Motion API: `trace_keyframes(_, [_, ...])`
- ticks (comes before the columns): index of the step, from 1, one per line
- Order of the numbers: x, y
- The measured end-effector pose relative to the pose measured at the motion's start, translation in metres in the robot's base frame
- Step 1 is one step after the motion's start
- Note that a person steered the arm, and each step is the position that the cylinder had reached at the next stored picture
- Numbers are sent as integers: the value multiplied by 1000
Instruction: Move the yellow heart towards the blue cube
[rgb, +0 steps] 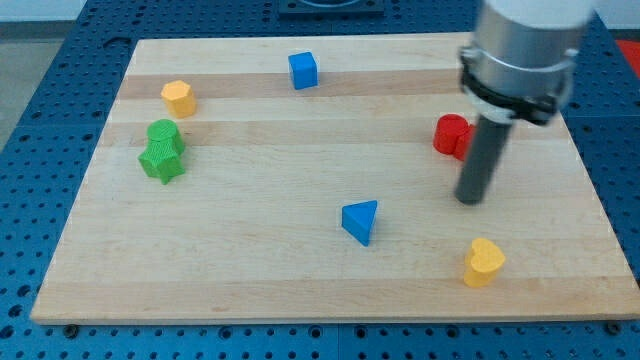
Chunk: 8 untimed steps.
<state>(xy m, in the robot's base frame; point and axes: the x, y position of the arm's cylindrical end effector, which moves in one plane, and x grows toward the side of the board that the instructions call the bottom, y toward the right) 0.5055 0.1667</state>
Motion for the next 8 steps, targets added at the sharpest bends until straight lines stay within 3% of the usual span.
trace_keyframes(1, [42,50])
trace_keyframes(2, [83,40])
trace_keyframes(3, [94,-27])
trace_keyframes(4, [71,-71])
trace_keyframes(5, [61,-62])
trace_keyframes(6, [95,-60])
trace_keyframes(8, [34,-28])
